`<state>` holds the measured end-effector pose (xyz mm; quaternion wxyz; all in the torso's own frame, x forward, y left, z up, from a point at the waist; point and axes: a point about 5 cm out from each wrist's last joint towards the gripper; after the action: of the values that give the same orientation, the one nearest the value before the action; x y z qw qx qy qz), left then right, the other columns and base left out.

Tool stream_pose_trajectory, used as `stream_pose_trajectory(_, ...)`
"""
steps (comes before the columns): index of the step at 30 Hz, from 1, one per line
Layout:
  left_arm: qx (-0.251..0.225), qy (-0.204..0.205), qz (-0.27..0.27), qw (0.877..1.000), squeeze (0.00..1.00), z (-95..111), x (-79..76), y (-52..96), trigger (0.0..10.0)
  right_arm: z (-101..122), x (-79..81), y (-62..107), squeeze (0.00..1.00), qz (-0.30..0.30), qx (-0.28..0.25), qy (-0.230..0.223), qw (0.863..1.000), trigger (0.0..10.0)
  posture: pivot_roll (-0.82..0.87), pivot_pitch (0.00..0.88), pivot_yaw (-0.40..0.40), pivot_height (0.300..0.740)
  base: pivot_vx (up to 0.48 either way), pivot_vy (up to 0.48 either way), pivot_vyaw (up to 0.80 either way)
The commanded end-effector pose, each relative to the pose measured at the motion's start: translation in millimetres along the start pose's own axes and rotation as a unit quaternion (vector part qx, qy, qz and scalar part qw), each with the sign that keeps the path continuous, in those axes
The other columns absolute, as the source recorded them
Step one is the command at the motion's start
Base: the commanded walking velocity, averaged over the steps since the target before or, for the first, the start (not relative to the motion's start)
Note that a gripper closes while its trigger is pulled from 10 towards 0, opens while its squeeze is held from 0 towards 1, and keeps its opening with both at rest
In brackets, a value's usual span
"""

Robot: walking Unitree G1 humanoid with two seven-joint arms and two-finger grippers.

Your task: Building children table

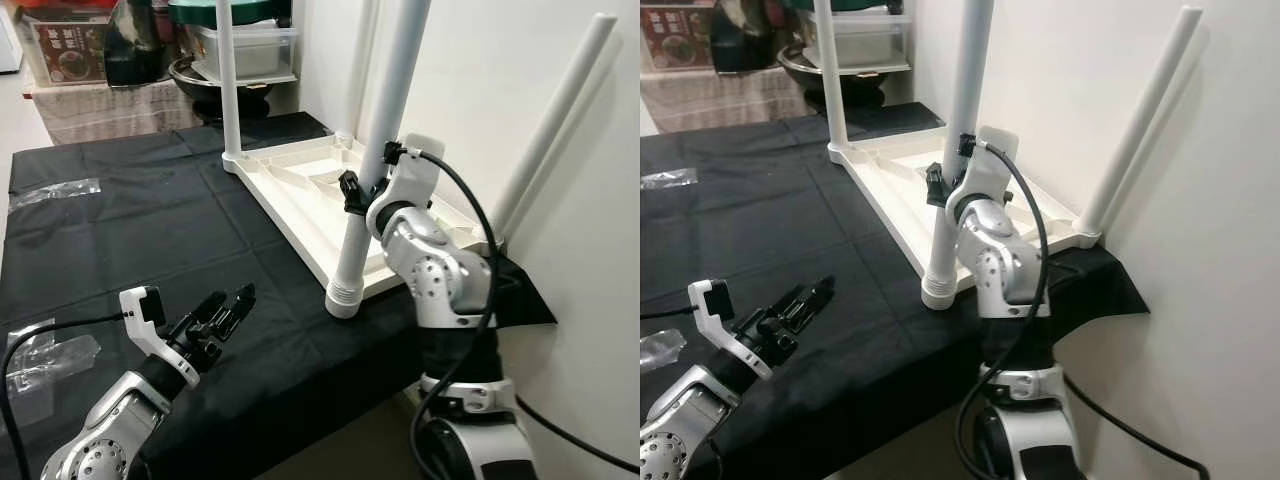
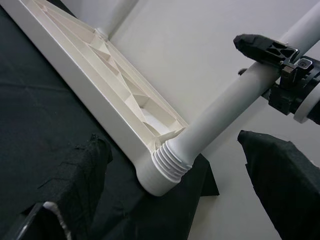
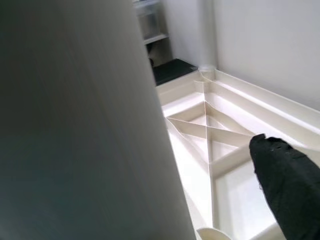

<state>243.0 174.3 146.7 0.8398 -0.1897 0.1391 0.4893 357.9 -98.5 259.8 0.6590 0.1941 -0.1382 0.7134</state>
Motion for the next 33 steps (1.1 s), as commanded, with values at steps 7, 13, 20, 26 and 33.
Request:
stream_pose_trajectory(7,0.01,-0.001,-0.003,1.0,0.0,-2,1.4,-0.3,10.0,18,-6.0,1.5,1.0,0.107,0.002,0.068,0.992,10.0,0.03,0.0,-0.091,0.74,0.0,0.0,0.0)
stream_pose_trajectory(13,0.01,-0.004,-0.004,1.0,0.0,-1,1.9,-0.4,10.0,17,-17.3,0.3,1.0,0.147,0.024,0.118,0.982,10.0,0.03,0.0,-0.092,0.74,0.0,0.0,0.0)
stream_pose_trajectory(20,0.011,-0.005,-0.005,1.0,0.0,-1,1.7,-0.2,10.0,21,-23.4,0.6,1.0,0.208,0.035,0.135,0.968,10.0,0.04,0.0,-0.092,0.74,0.0,0.0,0.0)
stream_pose_trajectory(26,0.01,-0.006,-0.007,1.0,0.0,0,1.7,-1.1,10.0,27,-27.1,-2.1,1.0,0.275,0.028,0.146,0.95,10.0,0.04,0.0,-0.095,0.74,0.0,0.0,0.0)
stream_pose_trajectory(33,0.01,-0.007,-0.006,1.0,0.0,0,1.7,-0.4,10.0,29,-31.9,-4.5,1.0,0.311,0.03,0.136,0.94,10.0,0.04,0.0,-0.098,0.74,0.0,0.0,0.0)
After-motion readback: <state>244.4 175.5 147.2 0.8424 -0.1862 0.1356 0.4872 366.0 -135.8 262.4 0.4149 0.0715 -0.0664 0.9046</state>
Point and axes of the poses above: a point about 5 cm out from each wrist's last joint towards the gripper, its own y axis pointing back from the gripper into the wrist, its own z axis along the axis of the wrist's last joint, x = y × z, and after that the axes turned 13 degrees about -y, right-handed
